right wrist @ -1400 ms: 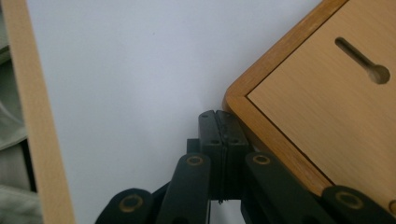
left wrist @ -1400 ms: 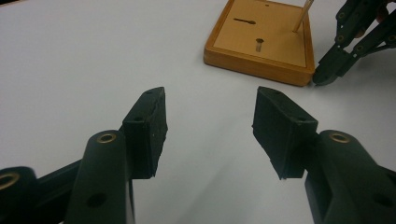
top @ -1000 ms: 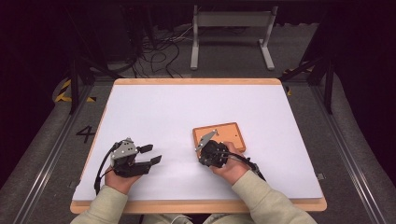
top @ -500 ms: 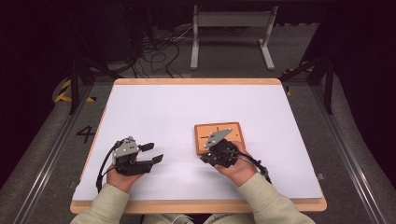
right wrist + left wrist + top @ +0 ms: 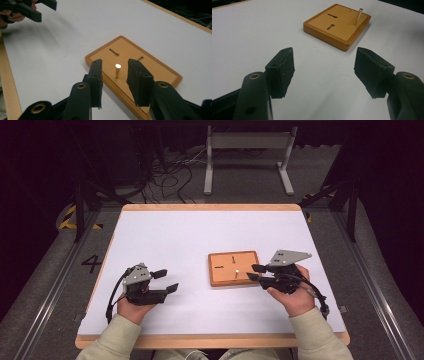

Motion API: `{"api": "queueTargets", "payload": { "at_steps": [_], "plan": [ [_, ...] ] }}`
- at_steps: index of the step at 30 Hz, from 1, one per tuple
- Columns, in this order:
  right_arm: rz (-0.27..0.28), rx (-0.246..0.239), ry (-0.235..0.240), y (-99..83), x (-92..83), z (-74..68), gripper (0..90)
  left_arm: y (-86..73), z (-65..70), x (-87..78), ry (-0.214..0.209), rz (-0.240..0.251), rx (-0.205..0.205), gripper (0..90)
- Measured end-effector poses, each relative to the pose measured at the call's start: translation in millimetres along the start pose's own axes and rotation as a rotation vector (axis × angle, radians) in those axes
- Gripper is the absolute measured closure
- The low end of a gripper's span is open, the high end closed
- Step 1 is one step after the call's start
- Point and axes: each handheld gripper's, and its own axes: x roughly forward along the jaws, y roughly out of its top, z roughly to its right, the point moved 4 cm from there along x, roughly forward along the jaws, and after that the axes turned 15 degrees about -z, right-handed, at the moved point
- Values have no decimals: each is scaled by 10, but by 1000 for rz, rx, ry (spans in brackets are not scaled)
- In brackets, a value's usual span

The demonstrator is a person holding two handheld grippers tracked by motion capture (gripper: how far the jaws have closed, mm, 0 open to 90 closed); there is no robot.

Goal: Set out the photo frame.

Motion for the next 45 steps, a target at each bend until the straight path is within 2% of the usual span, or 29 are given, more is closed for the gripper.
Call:
{"api": "queueTargets", "payload": {
  "at_steps": [3,8,9,13,16,21,24,28,32,37,41,45],
  "plan": [
    [9,33,-20,-105,-70,113,617,43,27,15,1,-1,7,323],
    [11,56,-36,-206,-111,229,566,162,86,60,-14,12,15,316],
    [11,59,-40,-217,-116,245,561,196,99,76,-15,15,28,316],
    [14,73,-50,-251,-137,286,550,282,153,129,-27,15,36,317],
    [22,92,-63,-290,-168,323,537,396,203,198,-56,19,46,320],
    [33,105,-88,-324,-194,378,538,579,287,365,-99,-9,72,347],
    [26,118,-93,-366,-192,406,538,683,347,463,-110,-18,89,347],
    [24,138,-102,-429,-214,450,539,811,398,607,-152,-39,56,388],
    [31,162,-107,-477,-257,480,538,928,466,719,-183,-33,62,400],
    [30,189,-123,-549,-287,518,537,1025,556,903,-213,-64,82,434],
    [28,208,-128,-604,-295,566,538,1070,600,1019,-221,-78,80,478],
    [33,223,-126,-630,-300,604,538,1081,613,1124,-218,-94,80,477]
  ]
}}
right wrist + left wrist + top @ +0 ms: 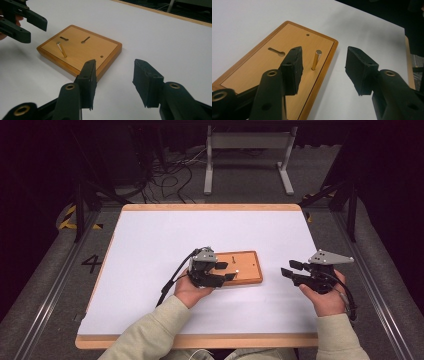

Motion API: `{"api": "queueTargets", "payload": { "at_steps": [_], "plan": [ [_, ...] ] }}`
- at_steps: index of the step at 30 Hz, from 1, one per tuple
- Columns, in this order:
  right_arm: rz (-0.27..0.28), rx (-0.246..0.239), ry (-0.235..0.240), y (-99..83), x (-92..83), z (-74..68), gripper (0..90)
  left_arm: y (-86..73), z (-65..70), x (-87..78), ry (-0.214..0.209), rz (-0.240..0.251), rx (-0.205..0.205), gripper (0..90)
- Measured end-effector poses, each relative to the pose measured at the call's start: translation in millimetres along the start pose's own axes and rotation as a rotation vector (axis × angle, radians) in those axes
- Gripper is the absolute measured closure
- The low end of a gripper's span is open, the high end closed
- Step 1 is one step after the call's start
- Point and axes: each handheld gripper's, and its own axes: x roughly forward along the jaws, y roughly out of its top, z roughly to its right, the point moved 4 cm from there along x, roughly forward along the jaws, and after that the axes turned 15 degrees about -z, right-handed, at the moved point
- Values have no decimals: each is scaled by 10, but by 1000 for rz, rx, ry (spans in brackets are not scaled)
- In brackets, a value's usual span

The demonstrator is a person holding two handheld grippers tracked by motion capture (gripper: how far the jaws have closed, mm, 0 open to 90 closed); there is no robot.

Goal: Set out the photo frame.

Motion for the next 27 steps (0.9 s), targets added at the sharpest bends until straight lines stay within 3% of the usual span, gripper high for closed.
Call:
{"api": "queueTargets", "payload": {
  "at_steps": [4,9,13,16,20,23,27],
  "plan": [
    [1,9,3,-24,-1,13,537,32,-8,98,10,-1,23,428],
    [0,19,1,-76,-24,14,534,48,9,239,19,-49,48,437],
    [-3,39,-9,-150,-58,38,532,78,-8,306,36,-54,58,506],
    [-7,52,-20,-208,-81,59,532,94,-8,369,24,-66,64,562],
    [-7,73,-21,-262,-111,81,531,105,-35,459,-31,-99,30,634],
    [2,98,1,-285,-121,99,529,87,-66,515,-22,-125,6,685],
    [2,104,3,-288,-113,113,529,86,-89,523,12,-117,7,792]
  ]
}}
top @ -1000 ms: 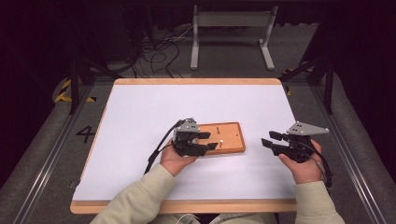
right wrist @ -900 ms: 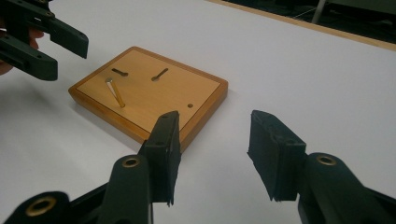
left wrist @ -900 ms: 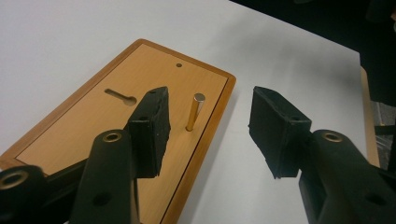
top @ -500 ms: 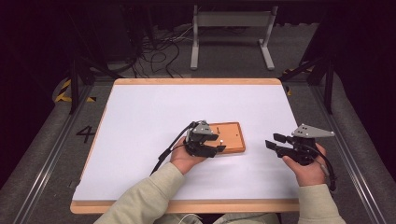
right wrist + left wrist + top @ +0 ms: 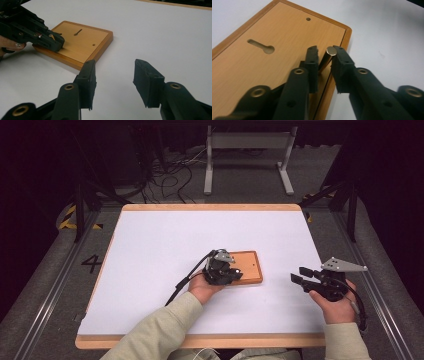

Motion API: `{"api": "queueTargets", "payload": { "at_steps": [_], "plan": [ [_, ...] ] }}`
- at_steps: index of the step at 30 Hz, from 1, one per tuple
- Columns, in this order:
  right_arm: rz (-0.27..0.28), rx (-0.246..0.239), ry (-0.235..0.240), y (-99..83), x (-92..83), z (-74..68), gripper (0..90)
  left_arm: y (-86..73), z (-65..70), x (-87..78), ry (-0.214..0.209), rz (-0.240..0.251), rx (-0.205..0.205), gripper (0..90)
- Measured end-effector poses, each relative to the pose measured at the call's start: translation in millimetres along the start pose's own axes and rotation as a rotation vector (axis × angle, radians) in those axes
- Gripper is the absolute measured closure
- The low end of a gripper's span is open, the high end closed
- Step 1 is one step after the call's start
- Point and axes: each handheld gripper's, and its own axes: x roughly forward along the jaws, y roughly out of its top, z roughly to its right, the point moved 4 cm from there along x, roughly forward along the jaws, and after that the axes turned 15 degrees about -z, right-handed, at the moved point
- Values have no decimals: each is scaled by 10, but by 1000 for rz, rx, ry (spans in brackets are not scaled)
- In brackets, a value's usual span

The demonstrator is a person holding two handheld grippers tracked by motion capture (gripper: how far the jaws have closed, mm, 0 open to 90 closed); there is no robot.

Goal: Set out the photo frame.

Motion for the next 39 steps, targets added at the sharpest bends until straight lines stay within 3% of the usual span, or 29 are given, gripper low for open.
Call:
{"api": "queueTargets", "payload": {
  "at_steps": [10,11,14,18,19,23,25,27,31,39],
  "plan": [
    [-17,-5,20,-6,47,-39,530,-20,36,-3,87,0,111,838],
    [-18,-3,24,-8,48,-41,530,-26,59,-1,122,-4,154,839],
    [-18,-1,27,-6,52,-38,530,-33,95,5,183,-9,211,840],
    [-23,2,31,-4,63,-44,530,-49,109,6,200,-4,244,841],
    [-23,0,31,-1,64,-48,530,-71,151,7,243,3,315,841],
    [-24,-8,32,12,70,-66,529,-132,246,7,354,18,513,842],
    [-27,-6,40,23,80,-82,526,-143,259,9,369,20,535,842],
    [-30,-9,52,30,90,-94,524,-167,295,15,405,24,585,842],
    [-42,-16,75,64,127,-130,490,-198,334,25,439,30,618,842],
    [-76,-30,127,197,256,-213,370,-215,355,44,456,45,604,842]
  ]
}}
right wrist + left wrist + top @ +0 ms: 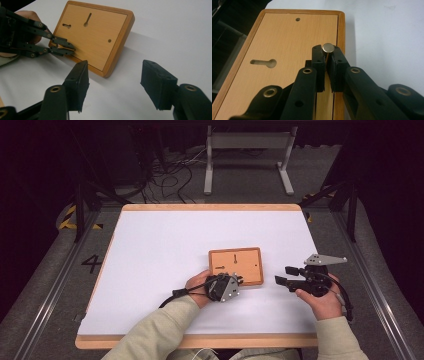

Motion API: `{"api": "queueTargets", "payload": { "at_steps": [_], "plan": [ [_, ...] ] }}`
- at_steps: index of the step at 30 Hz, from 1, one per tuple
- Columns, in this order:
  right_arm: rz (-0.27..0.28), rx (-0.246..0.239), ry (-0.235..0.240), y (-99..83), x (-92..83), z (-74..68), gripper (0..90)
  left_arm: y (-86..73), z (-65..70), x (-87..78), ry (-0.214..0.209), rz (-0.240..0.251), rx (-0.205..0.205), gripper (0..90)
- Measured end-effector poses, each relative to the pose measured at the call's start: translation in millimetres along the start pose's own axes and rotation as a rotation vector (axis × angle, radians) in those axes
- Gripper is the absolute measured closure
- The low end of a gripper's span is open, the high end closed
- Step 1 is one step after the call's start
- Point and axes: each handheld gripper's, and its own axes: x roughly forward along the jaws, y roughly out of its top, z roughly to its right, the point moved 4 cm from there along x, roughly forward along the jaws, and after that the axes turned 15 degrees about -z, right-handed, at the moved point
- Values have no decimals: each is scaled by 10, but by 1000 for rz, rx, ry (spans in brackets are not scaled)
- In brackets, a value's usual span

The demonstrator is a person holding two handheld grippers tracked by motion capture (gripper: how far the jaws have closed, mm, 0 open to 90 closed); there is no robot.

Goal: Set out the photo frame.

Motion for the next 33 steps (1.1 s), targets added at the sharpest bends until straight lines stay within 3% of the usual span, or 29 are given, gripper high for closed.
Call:
{"api": "queueTargets", "payload": {
  "at_steps": [5,11,18,23,33],
  "plan": [
    [-45,4,29,209,111,10,329,-2,1,1,5,-1,7,843],
    [-116,-11,52,434,390,39,317,-2,29,-2,19,5,29,842],
    [-163,-14,75,537,646,90,305,-1,47,-4,29,10,40,842],
    [-189,-7,106,614,818,110,282,-5,62,-15,56,-1,83,841],
    [-209,-18,175,641,978,78,261,-5,71,-22,77,-6,103,841]
  ]
}}
